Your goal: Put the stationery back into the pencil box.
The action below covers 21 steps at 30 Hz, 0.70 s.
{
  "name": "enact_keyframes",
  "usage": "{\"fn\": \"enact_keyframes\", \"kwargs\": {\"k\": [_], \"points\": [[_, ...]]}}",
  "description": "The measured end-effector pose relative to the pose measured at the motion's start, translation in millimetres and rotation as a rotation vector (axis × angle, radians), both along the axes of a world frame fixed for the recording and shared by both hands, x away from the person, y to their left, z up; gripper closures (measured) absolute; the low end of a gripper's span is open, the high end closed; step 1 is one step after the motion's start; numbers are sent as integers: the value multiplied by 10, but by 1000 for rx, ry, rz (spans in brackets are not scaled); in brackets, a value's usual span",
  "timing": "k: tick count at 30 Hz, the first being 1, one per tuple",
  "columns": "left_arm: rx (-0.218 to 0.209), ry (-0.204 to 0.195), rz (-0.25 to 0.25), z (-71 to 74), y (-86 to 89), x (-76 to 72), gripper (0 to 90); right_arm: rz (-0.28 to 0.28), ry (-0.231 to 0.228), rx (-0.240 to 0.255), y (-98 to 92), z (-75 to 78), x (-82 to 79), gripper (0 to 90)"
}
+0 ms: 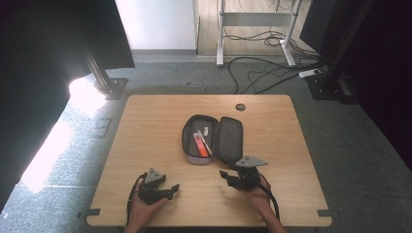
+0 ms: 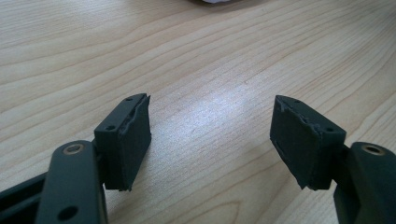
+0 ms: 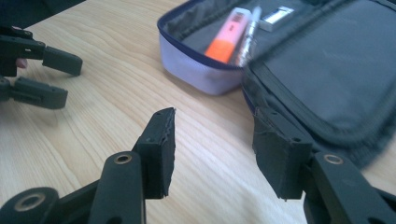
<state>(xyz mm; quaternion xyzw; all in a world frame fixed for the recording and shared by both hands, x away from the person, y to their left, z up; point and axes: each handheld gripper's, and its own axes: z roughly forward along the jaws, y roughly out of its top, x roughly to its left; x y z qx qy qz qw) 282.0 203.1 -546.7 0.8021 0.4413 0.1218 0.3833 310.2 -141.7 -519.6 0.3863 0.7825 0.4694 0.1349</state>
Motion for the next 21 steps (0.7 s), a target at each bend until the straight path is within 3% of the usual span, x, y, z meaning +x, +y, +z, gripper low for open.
{"fn": "enact_keyframes", "kwargs": {"k": [8,21], "points": [[1,1,1,1,-3,2,293,-39,18,-5,-266,-146,-107,484],[2,0,-2,0,-4,5,292,-75,40,-20,-394,-257,-137,480]]}}
